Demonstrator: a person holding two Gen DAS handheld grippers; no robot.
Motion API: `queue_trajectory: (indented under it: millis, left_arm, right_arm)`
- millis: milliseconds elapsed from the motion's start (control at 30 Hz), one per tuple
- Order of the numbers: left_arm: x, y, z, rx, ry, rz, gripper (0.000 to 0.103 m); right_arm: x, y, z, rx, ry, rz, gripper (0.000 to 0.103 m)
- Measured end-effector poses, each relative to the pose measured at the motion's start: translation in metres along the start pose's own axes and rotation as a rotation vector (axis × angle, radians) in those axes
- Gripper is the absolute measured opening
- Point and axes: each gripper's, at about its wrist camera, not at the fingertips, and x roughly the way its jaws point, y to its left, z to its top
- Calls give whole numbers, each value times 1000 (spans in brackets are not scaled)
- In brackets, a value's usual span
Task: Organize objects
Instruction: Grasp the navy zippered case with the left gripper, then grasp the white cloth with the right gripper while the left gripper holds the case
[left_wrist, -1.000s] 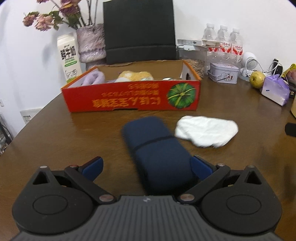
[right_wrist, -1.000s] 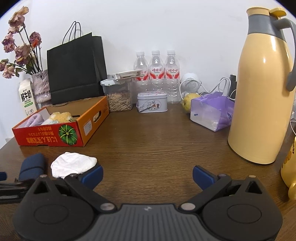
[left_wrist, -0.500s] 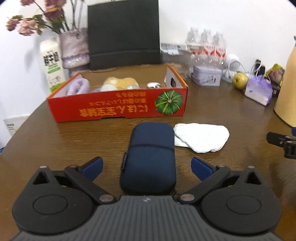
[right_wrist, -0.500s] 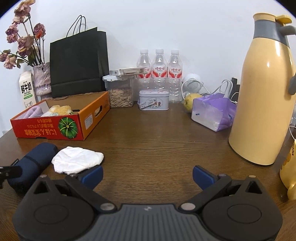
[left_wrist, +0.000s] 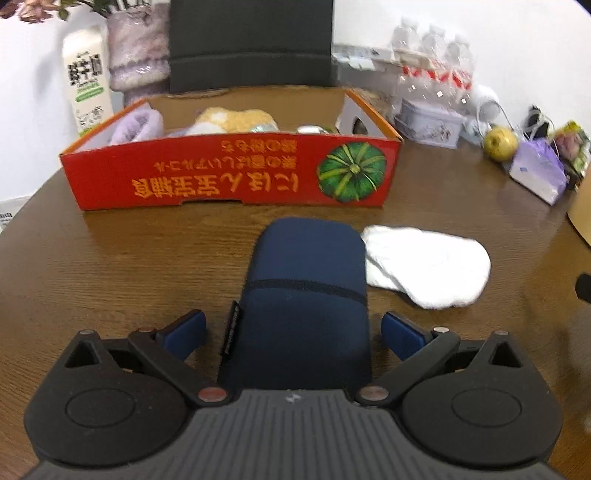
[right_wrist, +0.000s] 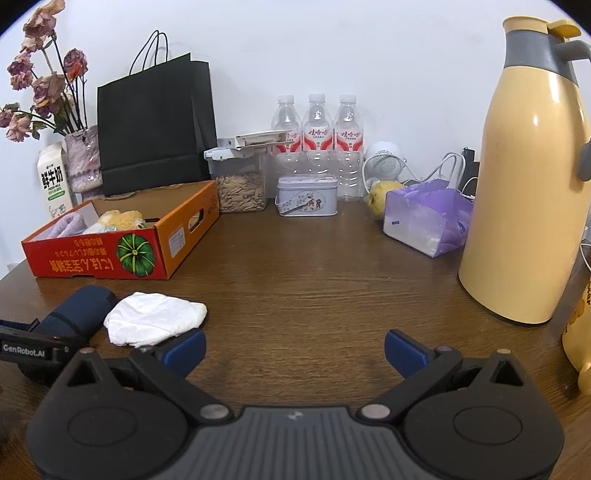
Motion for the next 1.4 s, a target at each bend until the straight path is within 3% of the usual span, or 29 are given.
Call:
queue_trajectory:
  millis: [67,133,233,433,933,1400]
  left_arm:
    - [-1,1,-1,-9,-24,-3,94]
    - [-6,1,-3,2,-55,-30,70]
    - [-11,4,-5,2,-75,-61,65]
    - [-31,20,-13,43,-130,-40,64]
    - [-62,131,-25,3,-233,78,64]
    - [-66,153,-26,15,-249,31,64]
  right_arm:
    - [2,0,0,-1,6,-4,103]
    - [4,1,-1,-2,12,-9,103]
    - [9,3,-3,-7,25,-16,103]
    - [16,3,-9,-14,50,-30,103]
    - [15,28,-14,-68,28,-10,103]
    - [28,110,-5,-111,42,43,103]
